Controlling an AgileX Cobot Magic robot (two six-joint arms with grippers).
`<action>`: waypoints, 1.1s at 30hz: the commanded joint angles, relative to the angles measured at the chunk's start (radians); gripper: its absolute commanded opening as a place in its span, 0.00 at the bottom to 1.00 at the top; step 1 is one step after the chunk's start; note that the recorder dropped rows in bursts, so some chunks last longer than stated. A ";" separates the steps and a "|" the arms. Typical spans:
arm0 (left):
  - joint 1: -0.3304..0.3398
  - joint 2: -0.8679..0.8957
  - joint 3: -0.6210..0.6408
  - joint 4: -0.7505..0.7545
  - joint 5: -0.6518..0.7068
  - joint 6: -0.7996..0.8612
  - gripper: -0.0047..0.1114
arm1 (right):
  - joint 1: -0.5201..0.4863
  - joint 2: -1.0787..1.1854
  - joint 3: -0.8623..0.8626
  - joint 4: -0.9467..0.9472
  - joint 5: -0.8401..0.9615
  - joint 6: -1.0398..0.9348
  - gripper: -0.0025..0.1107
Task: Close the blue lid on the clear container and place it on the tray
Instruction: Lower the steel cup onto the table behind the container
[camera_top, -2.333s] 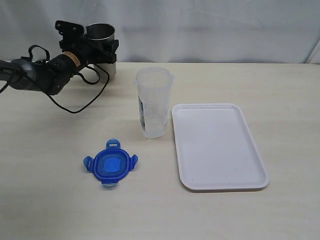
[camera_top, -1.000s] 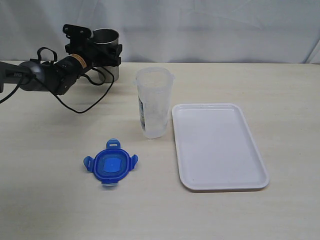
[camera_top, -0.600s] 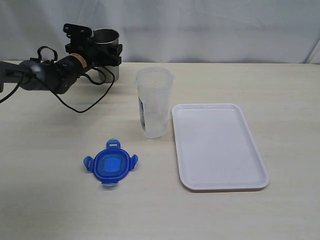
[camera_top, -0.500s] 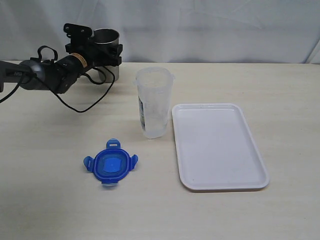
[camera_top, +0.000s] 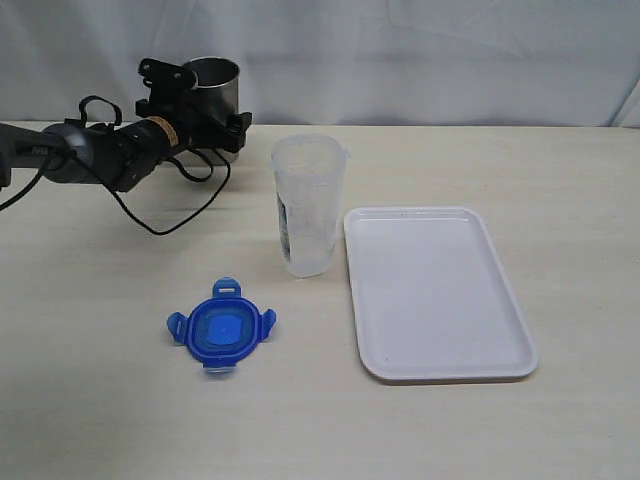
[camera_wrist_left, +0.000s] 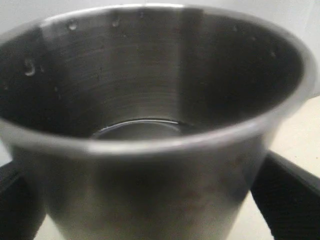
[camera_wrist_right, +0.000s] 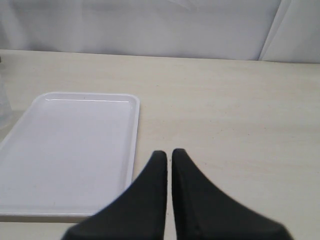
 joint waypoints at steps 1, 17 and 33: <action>-0.012 -0.004 0.001 0.000 0.004 -0.007 0.91 | -0.004 -0.004 0.002 -0.007 -0.004 -0.003 0.06; -0.012 -0.015 0.007 0.029 0.032 -0.058 0.91 | -0.004 -0.004 0.002 -0.007 -0.004 -0.003 0.06; -0.012 -0.033 0.033 0.029 0.072 -0.108 0.91 | -0.004 -0.004 0.002 -0.007 -0.004 -0.003 0.06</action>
